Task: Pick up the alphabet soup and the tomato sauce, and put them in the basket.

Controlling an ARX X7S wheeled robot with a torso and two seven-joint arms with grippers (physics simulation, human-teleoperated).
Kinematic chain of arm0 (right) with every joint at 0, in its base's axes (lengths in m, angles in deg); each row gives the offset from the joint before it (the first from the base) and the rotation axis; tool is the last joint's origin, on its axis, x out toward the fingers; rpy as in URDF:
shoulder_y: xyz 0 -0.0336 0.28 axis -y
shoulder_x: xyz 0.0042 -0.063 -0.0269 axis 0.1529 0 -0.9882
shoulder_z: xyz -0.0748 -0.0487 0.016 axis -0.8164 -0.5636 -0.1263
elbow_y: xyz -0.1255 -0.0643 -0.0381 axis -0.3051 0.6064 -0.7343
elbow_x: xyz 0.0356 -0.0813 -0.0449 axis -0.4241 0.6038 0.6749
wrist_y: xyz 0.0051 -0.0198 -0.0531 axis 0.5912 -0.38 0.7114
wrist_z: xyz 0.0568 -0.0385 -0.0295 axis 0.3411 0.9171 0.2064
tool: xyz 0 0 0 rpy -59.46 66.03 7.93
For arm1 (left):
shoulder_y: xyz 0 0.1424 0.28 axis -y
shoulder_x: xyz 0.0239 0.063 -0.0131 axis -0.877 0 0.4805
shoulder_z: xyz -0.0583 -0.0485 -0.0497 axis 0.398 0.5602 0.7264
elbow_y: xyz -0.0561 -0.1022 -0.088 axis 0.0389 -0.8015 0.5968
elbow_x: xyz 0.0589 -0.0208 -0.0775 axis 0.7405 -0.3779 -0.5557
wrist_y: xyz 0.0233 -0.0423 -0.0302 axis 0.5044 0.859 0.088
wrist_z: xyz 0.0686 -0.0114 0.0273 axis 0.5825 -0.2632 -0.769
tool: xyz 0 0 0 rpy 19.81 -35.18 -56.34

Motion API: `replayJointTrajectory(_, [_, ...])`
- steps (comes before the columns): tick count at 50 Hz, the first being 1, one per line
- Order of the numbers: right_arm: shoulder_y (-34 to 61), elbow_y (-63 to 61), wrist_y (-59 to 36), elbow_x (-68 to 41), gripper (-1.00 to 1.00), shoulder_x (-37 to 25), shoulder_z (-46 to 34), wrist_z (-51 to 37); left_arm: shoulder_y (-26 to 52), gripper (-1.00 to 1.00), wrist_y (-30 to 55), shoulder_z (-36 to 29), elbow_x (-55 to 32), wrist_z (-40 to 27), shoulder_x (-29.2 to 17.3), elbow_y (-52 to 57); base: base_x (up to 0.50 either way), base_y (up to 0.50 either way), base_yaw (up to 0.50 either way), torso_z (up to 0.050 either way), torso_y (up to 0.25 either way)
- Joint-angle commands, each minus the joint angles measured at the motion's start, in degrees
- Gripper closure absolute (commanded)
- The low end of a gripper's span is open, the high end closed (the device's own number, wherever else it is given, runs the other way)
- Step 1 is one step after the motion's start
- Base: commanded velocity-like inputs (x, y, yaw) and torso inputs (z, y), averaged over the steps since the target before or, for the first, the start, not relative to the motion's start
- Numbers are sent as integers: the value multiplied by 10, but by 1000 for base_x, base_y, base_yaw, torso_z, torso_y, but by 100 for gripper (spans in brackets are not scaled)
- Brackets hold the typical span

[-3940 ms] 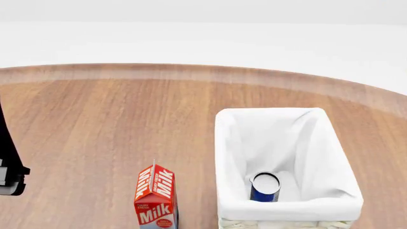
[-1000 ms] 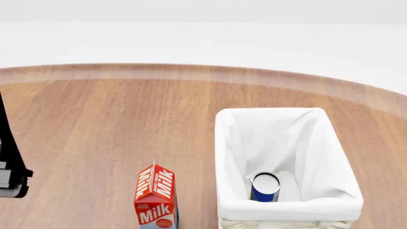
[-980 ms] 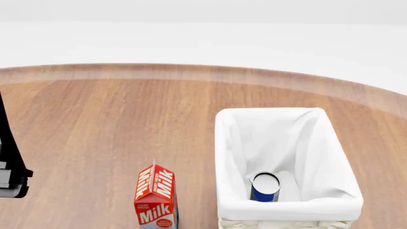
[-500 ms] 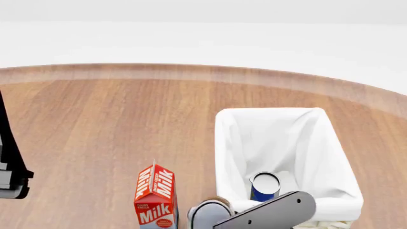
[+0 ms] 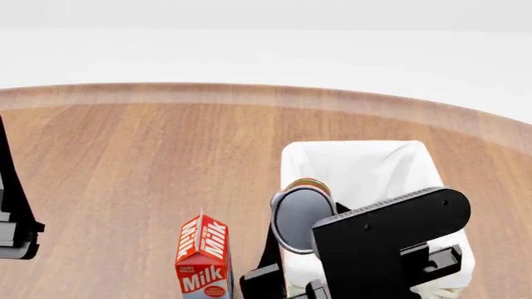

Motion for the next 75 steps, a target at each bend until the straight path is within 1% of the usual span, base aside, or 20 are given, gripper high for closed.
replayJointTrajectory(1, [23, 14, 13, 26, 100, -1, 26, 13, -1, -100, -2, -3, 1, -1, 0, 0, 0, 0, 0, 0, 0])
replayJointTrajectory(9, [21, 46, 29, 68, 100, 3, 30, 41, -3, -100, -5, -3, 2, -1, 0, -2, 0, 0, 0, 0, 0])
replayJointTrajectory(17, [40, 94, 40, 112, 100, 7, 29, 71, -1, -100, -5, -5, 2, -1, -1, -4, 0, 0, 0, 0, 0])
replayJointTrajectory(28, [35, 172, 72, 190, 100, 17, 10, 127, 3, -100, -2, -5, 0, -3, -2, -2, 0, 0, 0, 0, 0])
replayJointTrajectory(34, [48, 222, 85, 218, 100, 30, -3, 159, 5, -100, 2, -8, 0, -4, -3, -1, 0, 0, 0, 0, 0])
replayJointTrajectory(46, [92, 341, 99, 286, 100, 76, -55, 216, 4, -100, -7, -19, 7, -1, 0, -9, 0, 0, 0, 0, 0])
replayJointTrajectory(51, [121, 433, 113, 327, 100, 104, -83, 252, 5, -100, -7, -24, 9, -1, 2, -10, 0, 0, 0, 0, 0])
replayJointTrajectory(58, [142, 524, 146, 369, 100, 138, -109, 287, 7, -100, -8, -25, 9, -1, 2, -13, 0, 0, 0, 0, 1])
replayJointTrajectory(64, [167, 577, 155, 390, 100, 158, -125, 310, 6, -100, -8, -25, 10, -1, 1, -11, 0, 0, 0, 0, 0])
replayJointTrajectory(75, [234, 772, 201, 437, 100, 227, -152, 375, 16, -100, 0, -28, 6, -1, 0, -11, 0, 0, 0, 0, 0])
